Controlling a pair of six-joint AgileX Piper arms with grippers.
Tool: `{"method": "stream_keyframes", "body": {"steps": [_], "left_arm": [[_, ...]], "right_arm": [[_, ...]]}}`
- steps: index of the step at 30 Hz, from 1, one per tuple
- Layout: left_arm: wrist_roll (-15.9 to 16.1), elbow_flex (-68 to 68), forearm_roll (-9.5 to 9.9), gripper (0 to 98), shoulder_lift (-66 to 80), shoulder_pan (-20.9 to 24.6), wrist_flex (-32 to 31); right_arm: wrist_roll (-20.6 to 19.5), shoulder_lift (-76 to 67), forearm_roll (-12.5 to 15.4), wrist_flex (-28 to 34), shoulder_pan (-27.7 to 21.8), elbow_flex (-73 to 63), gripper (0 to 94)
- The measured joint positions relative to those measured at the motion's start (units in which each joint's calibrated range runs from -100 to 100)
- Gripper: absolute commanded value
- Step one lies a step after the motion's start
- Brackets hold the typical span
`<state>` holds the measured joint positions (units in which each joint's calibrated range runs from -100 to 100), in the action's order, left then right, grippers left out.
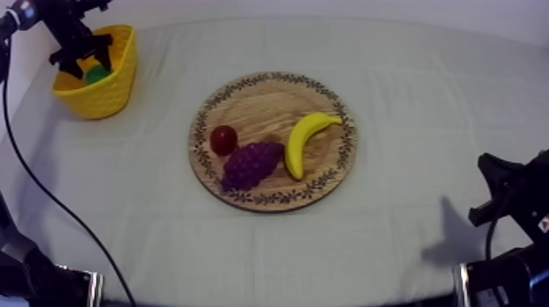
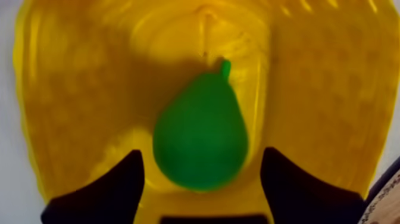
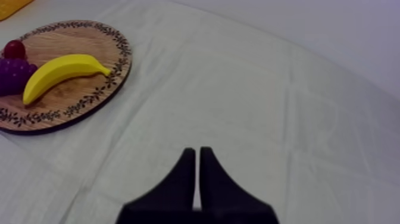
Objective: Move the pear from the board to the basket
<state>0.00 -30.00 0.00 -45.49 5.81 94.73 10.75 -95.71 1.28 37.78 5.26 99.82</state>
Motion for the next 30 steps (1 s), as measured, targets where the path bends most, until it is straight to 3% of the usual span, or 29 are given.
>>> {"method": "stream_keyframes", "body": {"steps": [6, 13, 30], "left_arm": [[-1.43, 3.16, 0.00, 83.5, 2.51, 0.04, -0.32], [-1.08, 9.00, 0.00, 78.3, 7.37, -0.08, -1.94], [4.57, 25.00, 0.00, 33.8, 29.11, -2.39, -13.62]], "right_arm": [[0.00, 0.00, 0.00, 0.00, 0.00, 0.00, 0.4], [-0.06, 0.00, 0.00, 0.00, 0.00, 0.00, 0.4], [-0.04, 0.00, 0.00, 0.00, 0.00, 0.00, 0.4]]}}
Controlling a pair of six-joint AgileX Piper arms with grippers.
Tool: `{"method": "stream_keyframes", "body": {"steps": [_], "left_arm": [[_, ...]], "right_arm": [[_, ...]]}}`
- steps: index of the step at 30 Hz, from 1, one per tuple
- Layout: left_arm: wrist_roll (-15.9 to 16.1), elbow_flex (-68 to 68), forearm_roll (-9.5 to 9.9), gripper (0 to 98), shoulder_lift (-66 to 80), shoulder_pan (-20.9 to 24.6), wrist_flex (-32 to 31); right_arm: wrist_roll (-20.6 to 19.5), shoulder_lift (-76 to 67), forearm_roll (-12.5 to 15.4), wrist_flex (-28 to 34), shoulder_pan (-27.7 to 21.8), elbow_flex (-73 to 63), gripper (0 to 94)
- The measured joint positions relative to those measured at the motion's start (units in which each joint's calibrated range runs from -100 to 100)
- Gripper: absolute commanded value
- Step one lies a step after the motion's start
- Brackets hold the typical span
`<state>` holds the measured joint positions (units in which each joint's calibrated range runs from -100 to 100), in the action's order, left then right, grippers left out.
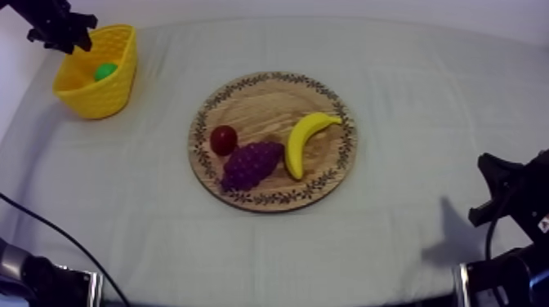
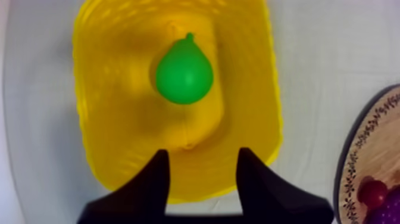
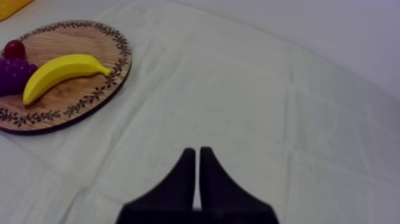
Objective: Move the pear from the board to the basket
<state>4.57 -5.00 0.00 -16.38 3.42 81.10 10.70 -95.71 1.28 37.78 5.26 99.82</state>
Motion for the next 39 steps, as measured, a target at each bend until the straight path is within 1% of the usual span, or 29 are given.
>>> {"method": "stream_keyframes", "body": {"steps": [5, 6, 7, 8, 10, 21, 30, 34, 39], "left_arm": [[1.20, 6.18, 0.00, 27.9, 9.00, -0.75, -5.12], [1.35, 7.20, 0.31, 27.3, 10.86, -0.75, -5.69], [1.55, 8.53, 0.00, 26.7, 12.72, -0.81, -6.47], [1.80, 9.86, 0.31, 26.1, 14.56, -0.89, -7.17], [2.18, 12.20, 0.00, 24.7, 17.86, -1.01, -8.69], [4.98, 28.11, 0.00, 14.0, 37.70, -1.60, -16.24], [4.47, 45.06, 0.00, 1.9, 55.61, -2.80, -25.33], [4.60, 54.15, 0.00, 0.5, 63.94, -2.98, -29.21], [4.03, 64.04, 0.00, 0.1, 73.98, -2.41, -31.00]], "right_arm": [[0.00, 0.00, 0.00, 0.00, 0.00, 0.00, 0.4], [0.00, 0.00, 0.00, 0.00, 0.00, 0.00, 0.4], [0.00, 0.00, 0.00, 0.00, 0.00, 0.00, 0.4], [0.00, 0.00, 0.00, 0.00, 0.00, 0.00, 0.4], [0.03, 0.00, 0.00, 0.00, 0.00, 0.00, 0.4], [0.03, 0.00, 0.00, 0.00, 0.00, 0.00, 0.4], [0.04, 0.00, 0.00, 0.00, 0.00, 0.00, 0.4], [0.04, 0.00, 0.00, 0.00, 0.00, 0.00, 0.4], [0.04, 0.00, 0.00, 0.00, 0.00, 0.00, 0.4]]}}
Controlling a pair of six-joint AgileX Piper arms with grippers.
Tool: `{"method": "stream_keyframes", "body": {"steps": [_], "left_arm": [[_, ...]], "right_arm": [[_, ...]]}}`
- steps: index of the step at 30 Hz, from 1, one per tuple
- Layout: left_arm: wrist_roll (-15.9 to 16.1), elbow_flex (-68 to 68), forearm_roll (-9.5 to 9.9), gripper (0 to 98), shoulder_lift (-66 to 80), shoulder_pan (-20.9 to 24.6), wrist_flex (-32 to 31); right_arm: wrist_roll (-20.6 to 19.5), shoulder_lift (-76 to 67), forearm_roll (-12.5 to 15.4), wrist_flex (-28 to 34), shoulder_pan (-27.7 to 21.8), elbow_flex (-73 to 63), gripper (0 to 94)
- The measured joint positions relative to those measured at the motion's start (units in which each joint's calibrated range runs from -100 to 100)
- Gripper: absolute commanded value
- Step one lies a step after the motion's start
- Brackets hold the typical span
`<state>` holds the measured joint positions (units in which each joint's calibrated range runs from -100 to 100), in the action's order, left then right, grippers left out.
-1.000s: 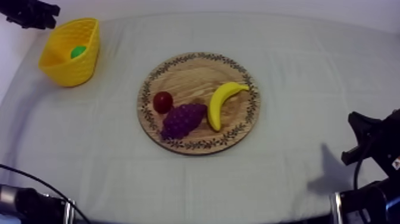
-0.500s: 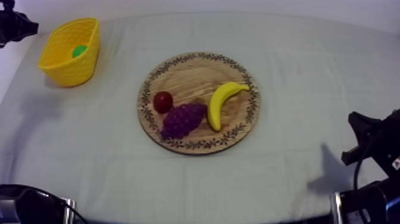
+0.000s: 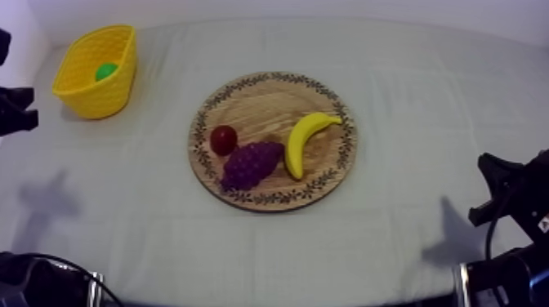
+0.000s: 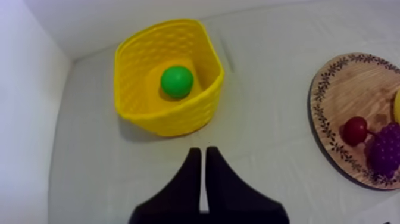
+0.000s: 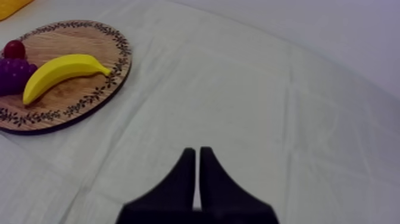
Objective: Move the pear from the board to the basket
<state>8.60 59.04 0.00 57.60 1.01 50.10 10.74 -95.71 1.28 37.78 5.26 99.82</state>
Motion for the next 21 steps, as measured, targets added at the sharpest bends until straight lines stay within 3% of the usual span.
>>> {"method": "stream_keyframes", "body": {"steps": [8, 11, 18, 21], "left_arm": [[4.06, 14.27, -1.56, 0.0, 15.71, -0.29, -1.57], [4.16, 19.05, -1.70, 0.0, 21.71, -0.42, -3.62], [-1.19, 29.75, -1.44, 0.0, 33.67, -0.64, -7.48], [-4.11, 33.93, 0.00, 0.0, 38.36, -0.64, -7.48]], "right_arm": [[0.00, 0.00, 0.00, 0.00, 0.00, 0.00, 0.4], [-0.01, 0.00, 0.00, 0.00, 0.00, 0.00, 0.4], [-0.10, 0.00, 0.00, 0.00, 0.00, 0.00, 0.4], [-0.07, 0.00, 0.00, 0.00, 0.04, 0.00, 0.4]]}}
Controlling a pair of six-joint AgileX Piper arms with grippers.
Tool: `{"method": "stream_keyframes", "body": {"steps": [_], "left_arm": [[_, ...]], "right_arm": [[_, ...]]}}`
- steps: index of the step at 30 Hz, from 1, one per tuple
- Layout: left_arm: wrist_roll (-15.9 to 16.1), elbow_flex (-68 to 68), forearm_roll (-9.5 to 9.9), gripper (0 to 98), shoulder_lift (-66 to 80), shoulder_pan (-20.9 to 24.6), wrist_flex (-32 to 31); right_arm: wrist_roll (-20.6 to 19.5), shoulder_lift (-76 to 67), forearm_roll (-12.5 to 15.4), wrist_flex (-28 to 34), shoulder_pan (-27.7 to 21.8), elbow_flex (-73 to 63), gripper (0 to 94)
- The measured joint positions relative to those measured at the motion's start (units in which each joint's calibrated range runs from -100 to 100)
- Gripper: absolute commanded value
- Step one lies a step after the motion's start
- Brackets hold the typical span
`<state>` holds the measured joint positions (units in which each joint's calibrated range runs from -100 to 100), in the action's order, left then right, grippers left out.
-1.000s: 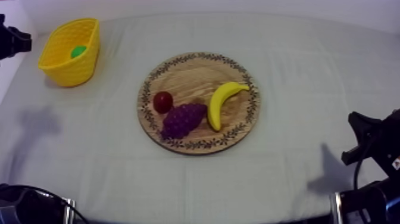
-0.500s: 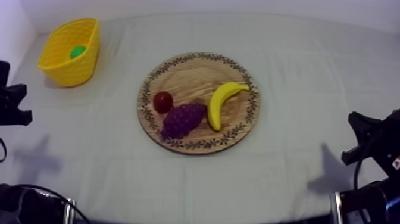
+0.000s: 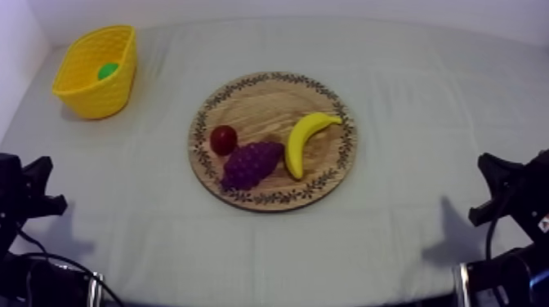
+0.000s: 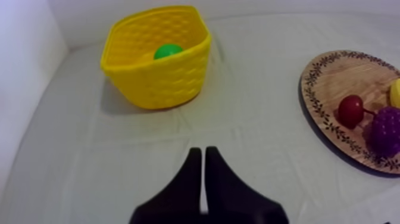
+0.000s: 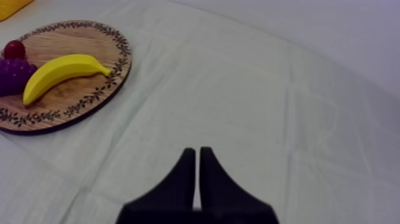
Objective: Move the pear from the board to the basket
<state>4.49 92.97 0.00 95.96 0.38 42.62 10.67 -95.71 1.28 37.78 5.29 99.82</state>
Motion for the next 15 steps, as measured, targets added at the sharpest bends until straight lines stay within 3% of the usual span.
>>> {"method": "stream_keyframes", "body": {"steps": [6, 10, 15], "left_arm": [[-4.86, 3.13, 1.04, 0.0, 3.55, -0.09, 0.28], [-5.75, 3.39, 1.21, 0.0, 3.70, -0.09, 0.20], [-6.71, 5.62, 1.74, 0.0, 3.81, -0.12, -6.17]], "right_arm": [[0.00, 0.00, 0.00, 0.00, 0.04, 0.00, 0.4], [0.00, 0.00, 0.00, 0.00, 0.04, 0.00, 0.4], [0.02, 0.00, 0.00, 0.00, 0.04, 0.00, 0.4]]}}
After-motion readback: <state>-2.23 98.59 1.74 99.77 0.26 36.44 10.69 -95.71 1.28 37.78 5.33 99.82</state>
